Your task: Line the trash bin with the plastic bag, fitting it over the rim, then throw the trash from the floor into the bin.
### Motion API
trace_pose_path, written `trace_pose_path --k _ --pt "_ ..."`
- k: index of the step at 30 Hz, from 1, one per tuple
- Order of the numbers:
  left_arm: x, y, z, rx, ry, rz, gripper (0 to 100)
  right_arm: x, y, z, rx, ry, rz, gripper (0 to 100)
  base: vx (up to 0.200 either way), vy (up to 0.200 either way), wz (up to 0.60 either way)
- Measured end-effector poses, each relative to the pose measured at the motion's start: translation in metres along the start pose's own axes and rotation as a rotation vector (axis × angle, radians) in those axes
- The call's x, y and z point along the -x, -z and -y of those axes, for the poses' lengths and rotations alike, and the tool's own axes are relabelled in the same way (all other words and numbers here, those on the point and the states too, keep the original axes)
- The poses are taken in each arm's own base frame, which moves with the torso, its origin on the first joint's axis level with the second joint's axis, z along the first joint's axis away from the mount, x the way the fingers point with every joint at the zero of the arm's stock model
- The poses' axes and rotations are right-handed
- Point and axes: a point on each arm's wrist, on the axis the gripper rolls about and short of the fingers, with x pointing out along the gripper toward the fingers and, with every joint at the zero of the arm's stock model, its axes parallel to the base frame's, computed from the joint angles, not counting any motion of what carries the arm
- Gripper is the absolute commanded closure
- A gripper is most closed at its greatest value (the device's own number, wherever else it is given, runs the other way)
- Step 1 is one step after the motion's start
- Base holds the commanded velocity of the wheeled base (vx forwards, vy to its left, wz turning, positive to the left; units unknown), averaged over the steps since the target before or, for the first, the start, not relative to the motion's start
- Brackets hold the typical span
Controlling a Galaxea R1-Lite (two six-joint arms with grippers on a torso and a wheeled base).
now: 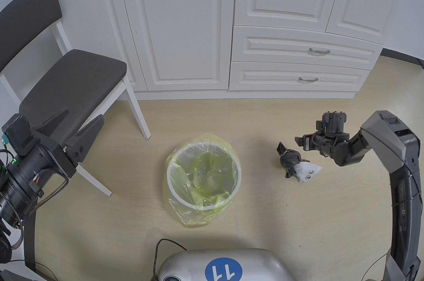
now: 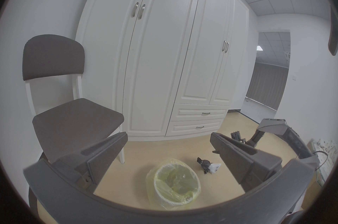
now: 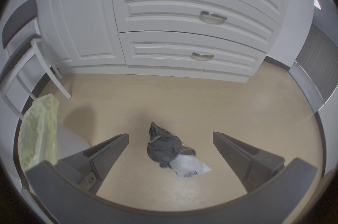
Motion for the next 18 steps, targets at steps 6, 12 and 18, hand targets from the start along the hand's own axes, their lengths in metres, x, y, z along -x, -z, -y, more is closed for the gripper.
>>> trace_pose_path --k 6,12,18 --pt "-0.005 0.003 -0.002 -0.002 -0.012 -0.018 0 -0.050 0.012 -0.010 -0.137 -0.038 0.024 0 0.000 0.000 0.00" --pt "-0.010 0.006 -0.004 -0.004 -0.022 -0.035 0 -0.086 0.052 -0.020 -0.221 -0.083 -0.087 0 0.000 0.000 0.00" --pt "-0.014 0.007 -0.008 -0.007 -0.045 -0.037 0 -0.098 0.082 -0.024 -0.260 -0.120 -0.138 0 0.000 0.000 0.00"
